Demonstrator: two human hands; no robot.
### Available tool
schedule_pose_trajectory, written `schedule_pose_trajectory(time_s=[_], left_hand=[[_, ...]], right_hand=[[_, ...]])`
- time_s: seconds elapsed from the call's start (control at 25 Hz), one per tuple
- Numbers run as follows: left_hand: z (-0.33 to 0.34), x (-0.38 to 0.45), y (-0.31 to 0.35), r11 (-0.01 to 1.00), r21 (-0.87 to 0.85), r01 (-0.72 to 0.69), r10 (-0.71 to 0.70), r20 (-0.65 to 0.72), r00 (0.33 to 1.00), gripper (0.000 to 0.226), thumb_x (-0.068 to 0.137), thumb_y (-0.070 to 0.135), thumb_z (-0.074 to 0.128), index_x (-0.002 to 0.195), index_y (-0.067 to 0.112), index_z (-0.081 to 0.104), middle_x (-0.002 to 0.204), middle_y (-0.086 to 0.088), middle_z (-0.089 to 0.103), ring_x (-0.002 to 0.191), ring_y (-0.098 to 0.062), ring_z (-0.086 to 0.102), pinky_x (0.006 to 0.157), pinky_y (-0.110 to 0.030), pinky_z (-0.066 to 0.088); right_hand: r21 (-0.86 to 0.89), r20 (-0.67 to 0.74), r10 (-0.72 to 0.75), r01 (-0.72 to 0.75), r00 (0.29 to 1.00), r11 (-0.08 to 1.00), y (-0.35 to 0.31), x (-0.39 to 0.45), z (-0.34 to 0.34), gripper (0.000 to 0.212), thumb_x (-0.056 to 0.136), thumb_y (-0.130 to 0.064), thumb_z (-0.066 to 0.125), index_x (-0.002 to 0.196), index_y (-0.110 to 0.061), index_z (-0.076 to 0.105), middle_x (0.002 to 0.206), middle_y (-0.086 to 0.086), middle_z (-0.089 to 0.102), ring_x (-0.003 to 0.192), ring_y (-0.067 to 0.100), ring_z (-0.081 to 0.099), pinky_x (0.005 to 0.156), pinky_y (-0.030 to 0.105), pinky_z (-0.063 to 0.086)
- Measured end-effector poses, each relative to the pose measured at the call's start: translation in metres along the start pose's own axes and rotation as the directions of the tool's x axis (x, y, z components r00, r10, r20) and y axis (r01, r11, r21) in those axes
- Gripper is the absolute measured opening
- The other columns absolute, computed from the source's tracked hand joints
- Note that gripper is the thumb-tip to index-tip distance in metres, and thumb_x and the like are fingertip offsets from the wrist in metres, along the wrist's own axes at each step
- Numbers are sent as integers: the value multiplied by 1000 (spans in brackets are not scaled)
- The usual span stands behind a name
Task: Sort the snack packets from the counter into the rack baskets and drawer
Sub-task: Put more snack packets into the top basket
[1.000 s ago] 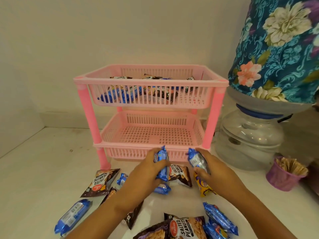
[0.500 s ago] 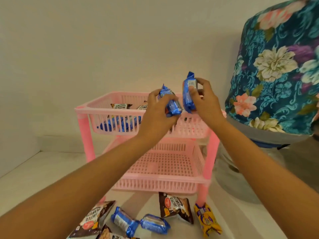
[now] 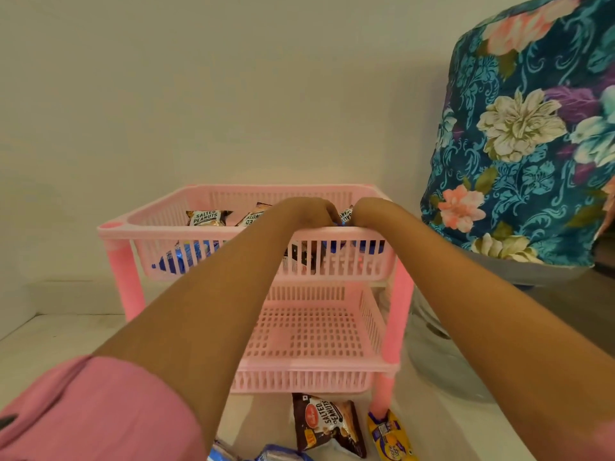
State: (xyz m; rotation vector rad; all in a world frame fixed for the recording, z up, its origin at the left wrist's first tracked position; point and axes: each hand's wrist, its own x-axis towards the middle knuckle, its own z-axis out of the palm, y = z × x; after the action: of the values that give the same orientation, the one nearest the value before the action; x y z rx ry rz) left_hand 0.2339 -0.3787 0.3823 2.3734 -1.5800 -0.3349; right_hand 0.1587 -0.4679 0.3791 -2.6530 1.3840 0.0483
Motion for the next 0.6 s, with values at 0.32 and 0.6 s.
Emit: schedule_pose_trajectory(time_s=[0.32, 0.6], left_hand=[[-1, -7, 6, 999, 24, 43, -47, 164, 985, 39, 96, 19, 44, 135, 16, 44, 138, -8, 50, 122, -27, 52, 103, -40, 43], [5, -7, 8, 988, 68, 136, -141, 75, 987, 39, 96, 29, 42, 128, 9, 52, 130, -13, 56, 112, -28, 56, 103, -43, 43]], right_hand=[[-56, -59, 22, -26, 998, 998, 0, -14, 0, 7, 91, -29, 50, 92, -23, 53, 71, -1, 53, 62, 15, 51, 50, 28, 36], [106, -358, 21, 18, 933, 994, 3, -23, 9, 20, 90, -33, 50, 96, -17, 60, 76, 1, 56, 71, 19, 55, 63, 29, 40]])
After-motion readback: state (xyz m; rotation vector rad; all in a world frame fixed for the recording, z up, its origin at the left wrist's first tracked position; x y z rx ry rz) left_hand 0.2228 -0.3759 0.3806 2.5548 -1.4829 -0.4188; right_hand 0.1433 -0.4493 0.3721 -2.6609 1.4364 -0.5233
